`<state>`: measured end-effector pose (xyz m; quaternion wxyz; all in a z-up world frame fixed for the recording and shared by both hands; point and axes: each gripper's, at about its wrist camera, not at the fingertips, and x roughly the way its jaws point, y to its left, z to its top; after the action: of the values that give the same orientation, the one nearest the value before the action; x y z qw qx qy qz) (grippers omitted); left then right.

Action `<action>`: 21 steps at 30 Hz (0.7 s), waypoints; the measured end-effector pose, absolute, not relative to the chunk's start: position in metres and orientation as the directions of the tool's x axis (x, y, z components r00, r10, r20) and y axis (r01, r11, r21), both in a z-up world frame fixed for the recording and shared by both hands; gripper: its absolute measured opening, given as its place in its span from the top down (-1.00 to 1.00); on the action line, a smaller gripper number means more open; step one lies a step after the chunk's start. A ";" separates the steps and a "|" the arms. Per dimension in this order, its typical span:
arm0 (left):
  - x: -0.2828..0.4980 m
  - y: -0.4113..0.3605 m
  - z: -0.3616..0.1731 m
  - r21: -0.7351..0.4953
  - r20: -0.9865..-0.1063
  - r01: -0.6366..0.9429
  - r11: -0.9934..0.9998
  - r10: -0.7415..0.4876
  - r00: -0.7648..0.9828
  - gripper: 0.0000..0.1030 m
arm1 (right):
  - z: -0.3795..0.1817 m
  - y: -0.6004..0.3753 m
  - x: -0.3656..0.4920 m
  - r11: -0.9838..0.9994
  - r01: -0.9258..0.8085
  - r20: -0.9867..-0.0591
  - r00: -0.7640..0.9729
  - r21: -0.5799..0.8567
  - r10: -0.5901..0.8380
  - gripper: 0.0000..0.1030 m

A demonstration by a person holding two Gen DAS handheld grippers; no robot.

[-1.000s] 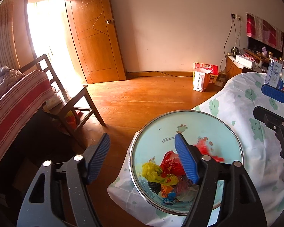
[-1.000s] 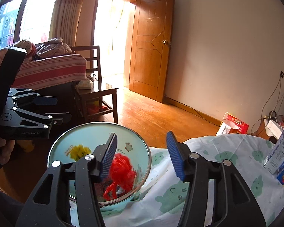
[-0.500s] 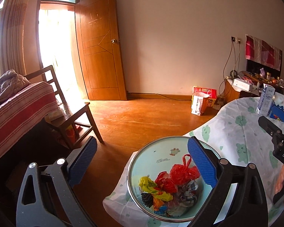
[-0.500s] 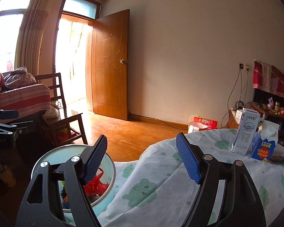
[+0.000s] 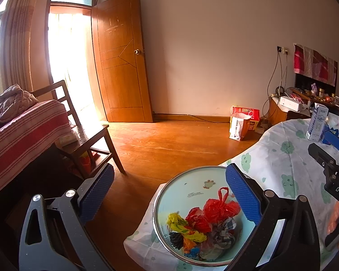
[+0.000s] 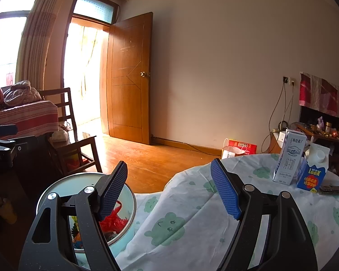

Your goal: Collect trash

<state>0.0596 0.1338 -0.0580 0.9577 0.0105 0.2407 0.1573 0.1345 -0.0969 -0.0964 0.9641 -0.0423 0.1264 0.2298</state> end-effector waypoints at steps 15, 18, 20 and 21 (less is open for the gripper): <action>0.063 0.135 -0.061 0.103 -0.468 -0.303 0.947 0.315 0.826 -0.88 | -0.096 -0.096 0.135 0.891 -0.454 -0.265 0.862 -0.023 0.432 -0.50; 0.063 0.135 -0.061 0.106 -0.470 -0.304 0.947 0.318 0.824 -0.88 | -0.097 -0.096 0.135 0.891 -0.454 -0.264 0.862 -0.025 0.432 -0.50; 0.063 0.135 -0.061 0.106 -0.470 -0.304 0.947 0.317 0.824 -0.88 | -0.097 -0.096 0.135 0.891 -0.453 -0.263 0.863 -0.026 0.431 -0.50; 0.063 0.134 -0.061 0.108 -0.471 -0.304 0.946 0.318 0.823 -0.88 | -0.097 -0.096 0.135 0.891 -0.453 -0.262 0.863 -0.026 0.432 -0.50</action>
<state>0.0632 0.1343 -0.0614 0.9546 0.0141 0.2491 0.1630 0.1353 -0.0955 -0.0968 0.9642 -0.0434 0.1258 0.2295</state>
